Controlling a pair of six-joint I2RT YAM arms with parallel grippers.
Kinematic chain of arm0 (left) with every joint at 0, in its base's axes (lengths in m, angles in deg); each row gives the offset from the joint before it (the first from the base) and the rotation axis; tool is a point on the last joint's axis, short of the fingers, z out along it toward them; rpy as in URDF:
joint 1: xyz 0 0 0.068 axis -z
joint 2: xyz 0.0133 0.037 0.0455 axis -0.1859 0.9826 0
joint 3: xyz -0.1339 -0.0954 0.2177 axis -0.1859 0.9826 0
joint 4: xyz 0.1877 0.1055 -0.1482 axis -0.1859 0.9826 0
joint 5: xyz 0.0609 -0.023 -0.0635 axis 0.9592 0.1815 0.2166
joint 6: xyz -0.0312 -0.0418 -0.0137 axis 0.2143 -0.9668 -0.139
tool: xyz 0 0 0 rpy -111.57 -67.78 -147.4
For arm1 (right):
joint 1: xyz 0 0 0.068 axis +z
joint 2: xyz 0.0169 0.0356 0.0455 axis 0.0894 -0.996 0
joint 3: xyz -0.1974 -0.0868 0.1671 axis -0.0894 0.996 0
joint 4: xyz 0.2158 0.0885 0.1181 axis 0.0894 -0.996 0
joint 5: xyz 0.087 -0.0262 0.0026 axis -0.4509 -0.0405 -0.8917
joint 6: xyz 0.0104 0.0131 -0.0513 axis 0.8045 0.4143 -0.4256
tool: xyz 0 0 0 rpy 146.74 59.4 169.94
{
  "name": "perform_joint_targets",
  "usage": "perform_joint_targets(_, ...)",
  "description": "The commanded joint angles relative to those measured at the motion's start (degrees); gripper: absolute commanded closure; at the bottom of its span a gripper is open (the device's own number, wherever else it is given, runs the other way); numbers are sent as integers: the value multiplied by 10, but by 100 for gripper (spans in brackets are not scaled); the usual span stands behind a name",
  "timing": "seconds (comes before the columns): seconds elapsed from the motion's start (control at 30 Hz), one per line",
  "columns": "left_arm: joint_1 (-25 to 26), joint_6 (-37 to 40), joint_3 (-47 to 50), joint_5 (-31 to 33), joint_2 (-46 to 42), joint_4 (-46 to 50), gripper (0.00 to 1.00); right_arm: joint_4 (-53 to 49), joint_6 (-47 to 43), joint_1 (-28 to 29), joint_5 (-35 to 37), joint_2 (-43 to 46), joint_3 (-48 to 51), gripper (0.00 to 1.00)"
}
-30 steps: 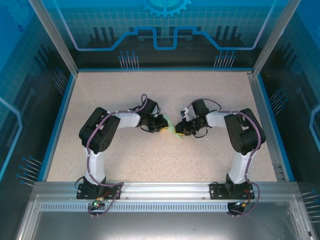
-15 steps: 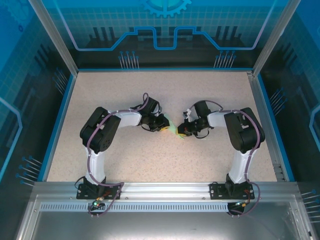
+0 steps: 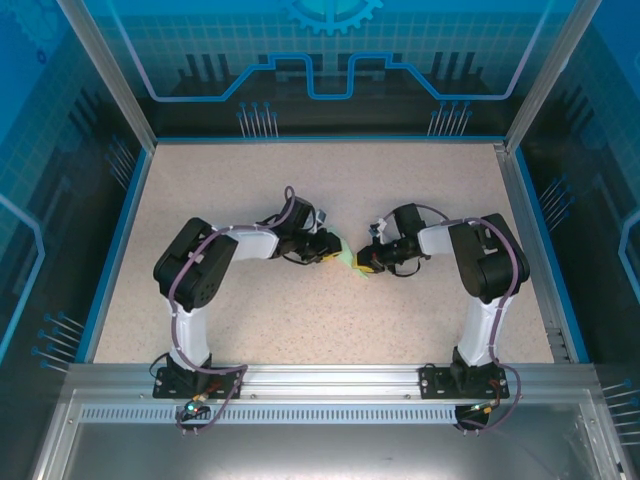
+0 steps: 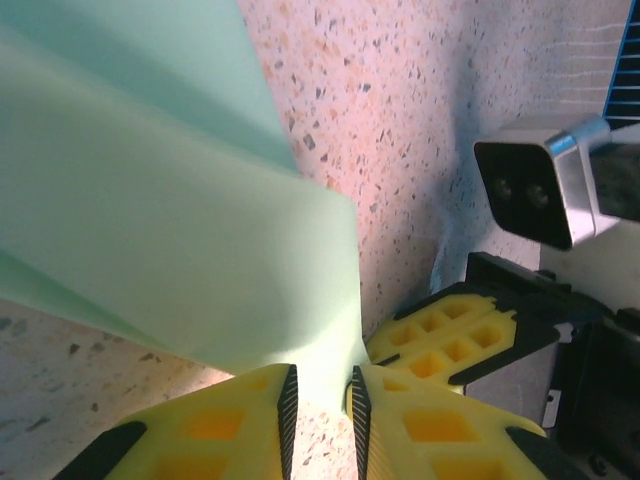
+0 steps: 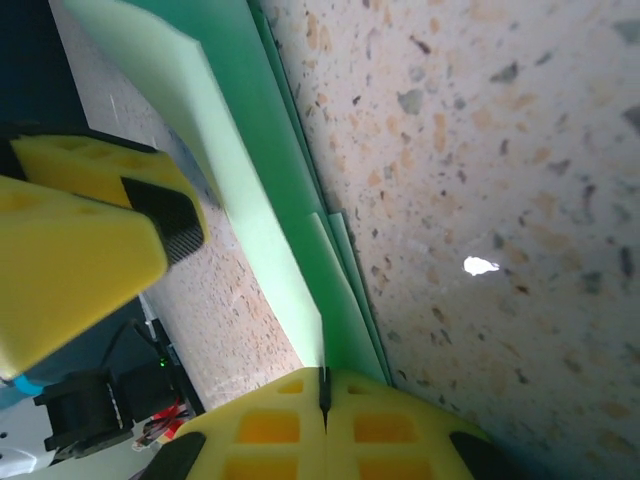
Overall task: Fold a paper plane with a square sheet of paper (pick it up from the middle)
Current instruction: Fold the wing for the fifth time at the center of the table.
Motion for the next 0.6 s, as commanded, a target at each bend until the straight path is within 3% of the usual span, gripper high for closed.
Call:
perform_joint_targets(0.0, 16, -1, 10, -22, -10, -38, 75, 1, 19, -8, -9, -20, 9, 100)
perform_joint_targets(0.57, 24, 7, -34, 17, 36, 32, 79, -12, 19, -8, -9, -32, 3, 100)
